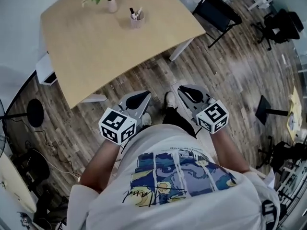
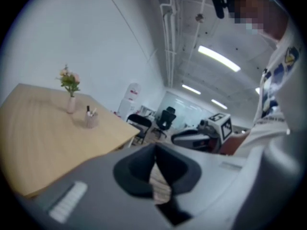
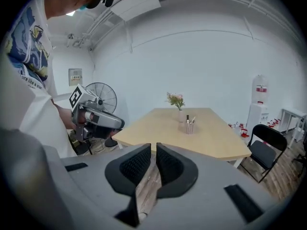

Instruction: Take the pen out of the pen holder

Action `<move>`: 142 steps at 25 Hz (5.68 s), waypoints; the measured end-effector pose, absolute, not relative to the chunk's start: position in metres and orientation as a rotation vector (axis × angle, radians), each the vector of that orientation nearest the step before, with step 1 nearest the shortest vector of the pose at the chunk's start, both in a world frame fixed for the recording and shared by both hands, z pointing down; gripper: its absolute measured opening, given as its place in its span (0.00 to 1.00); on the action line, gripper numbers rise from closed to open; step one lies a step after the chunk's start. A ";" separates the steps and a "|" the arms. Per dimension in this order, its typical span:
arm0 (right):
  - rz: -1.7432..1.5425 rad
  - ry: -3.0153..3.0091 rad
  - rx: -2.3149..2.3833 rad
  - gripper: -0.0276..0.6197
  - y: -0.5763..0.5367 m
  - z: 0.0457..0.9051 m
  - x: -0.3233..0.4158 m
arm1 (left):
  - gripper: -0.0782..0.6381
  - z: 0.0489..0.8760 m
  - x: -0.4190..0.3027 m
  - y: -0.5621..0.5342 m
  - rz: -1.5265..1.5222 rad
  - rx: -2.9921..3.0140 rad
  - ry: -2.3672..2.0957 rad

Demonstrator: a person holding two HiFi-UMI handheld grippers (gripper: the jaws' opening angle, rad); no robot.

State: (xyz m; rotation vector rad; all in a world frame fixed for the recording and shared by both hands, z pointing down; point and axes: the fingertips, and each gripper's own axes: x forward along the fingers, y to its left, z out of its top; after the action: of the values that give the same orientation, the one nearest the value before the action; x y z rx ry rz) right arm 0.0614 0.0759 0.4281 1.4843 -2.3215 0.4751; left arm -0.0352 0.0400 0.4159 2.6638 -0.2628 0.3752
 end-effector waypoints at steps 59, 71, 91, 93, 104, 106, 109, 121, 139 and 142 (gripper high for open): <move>0.758 -2.552 0.994 0.10 -0.416 0.558 0.168 | 0.13 0.406 -0.010 -0.200 0.342 2.230 -1.423; 0.706 -2.566 1.125 0.10 -0.404 0.520 0.182 | 0.13 0.403 -0.020 -0.181 0.323 2.275 -1.353; 0.568 -2.590 1.305 0.09 -0.338 0.446 0.174 | 0.13 0.404 -0.070 -0.119 0.260 2.338 -1.269; 0.557 -2.594 1.309 0.09 -0.327 0.439 0.168 | 0.13 0.404 -0.076 -0.112 0.254 2.346 -1.258; 0.523 -2.612 1.302 0.09 -0.251 0.413 0.137 | 0.13 0.402 -0.107 -0.066 0.217 2.385 -1.231; 0.519 -2.613 1.299 0.09 -0.235 0.409 0.128 | 0.13 0.404 -0.116 -0.055 0.213 2.387 -1.229; 0.517 -2.613 1.297 0.09 -0.209 0.405 0.118 | 0.13 0.408 -0.128 -0.038 0.211 2.389 -1.227; 0.459 -2.653 1.190 0.09 -0.107 0.382 0.066 | 0.13 0.420 -0.156 0.019 0.190 2.401 -1.203; 0.439 -2.689 1.070 0.09 -0.043 0.367 0.026 | 0.13 0.422 -0.168 0.058 0.189 2.416 -1.180; 0.431 -2.699 1.058 0.09 -0.040 0.365 0.024 | 0.13 0.422 -0.171 0.061 0.185 2.410 -1.192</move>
State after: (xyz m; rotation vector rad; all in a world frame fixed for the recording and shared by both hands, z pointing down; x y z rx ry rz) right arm 0.0235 -0.0397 0.3653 1.0580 -2.6988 0.4312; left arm -0.1709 0.0612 0.4222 2.4100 -1.1915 0.1852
